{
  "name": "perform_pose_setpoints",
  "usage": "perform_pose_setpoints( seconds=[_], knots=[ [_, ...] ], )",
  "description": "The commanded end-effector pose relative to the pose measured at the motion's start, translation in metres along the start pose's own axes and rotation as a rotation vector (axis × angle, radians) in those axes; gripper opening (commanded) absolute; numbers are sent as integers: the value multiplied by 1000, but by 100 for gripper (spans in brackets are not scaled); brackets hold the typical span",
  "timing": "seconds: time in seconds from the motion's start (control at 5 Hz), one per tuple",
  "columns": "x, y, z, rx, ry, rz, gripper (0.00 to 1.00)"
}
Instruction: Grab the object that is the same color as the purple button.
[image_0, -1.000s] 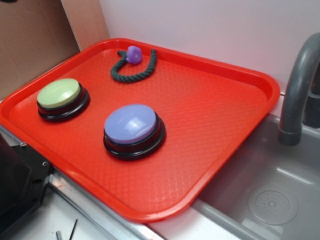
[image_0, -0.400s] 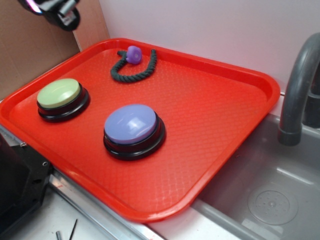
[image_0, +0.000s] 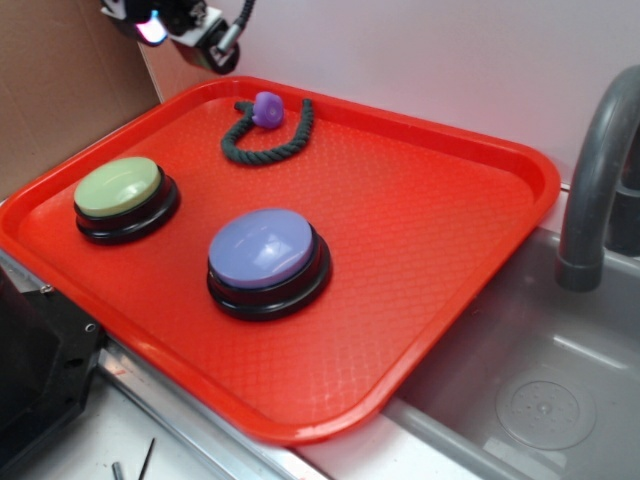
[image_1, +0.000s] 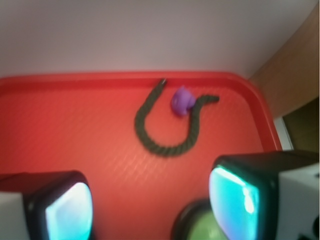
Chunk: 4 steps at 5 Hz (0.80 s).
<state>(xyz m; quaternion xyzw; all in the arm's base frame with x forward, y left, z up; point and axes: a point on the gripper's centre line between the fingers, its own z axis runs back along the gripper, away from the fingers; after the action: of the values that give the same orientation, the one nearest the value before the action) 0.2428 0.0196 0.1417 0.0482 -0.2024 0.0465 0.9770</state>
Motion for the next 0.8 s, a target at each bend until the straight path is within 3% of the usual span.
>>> perform_pose_setpoints(
  seconds=[0.0, 0.4, 0.6],
  knots=[
    [49, 27, -59, 106, -24, 71, 100],
    [62, 49, -93, 148, -6, 37, 100],
    [63, 65, -111, 173, 45, 59, 100]
  ],
)
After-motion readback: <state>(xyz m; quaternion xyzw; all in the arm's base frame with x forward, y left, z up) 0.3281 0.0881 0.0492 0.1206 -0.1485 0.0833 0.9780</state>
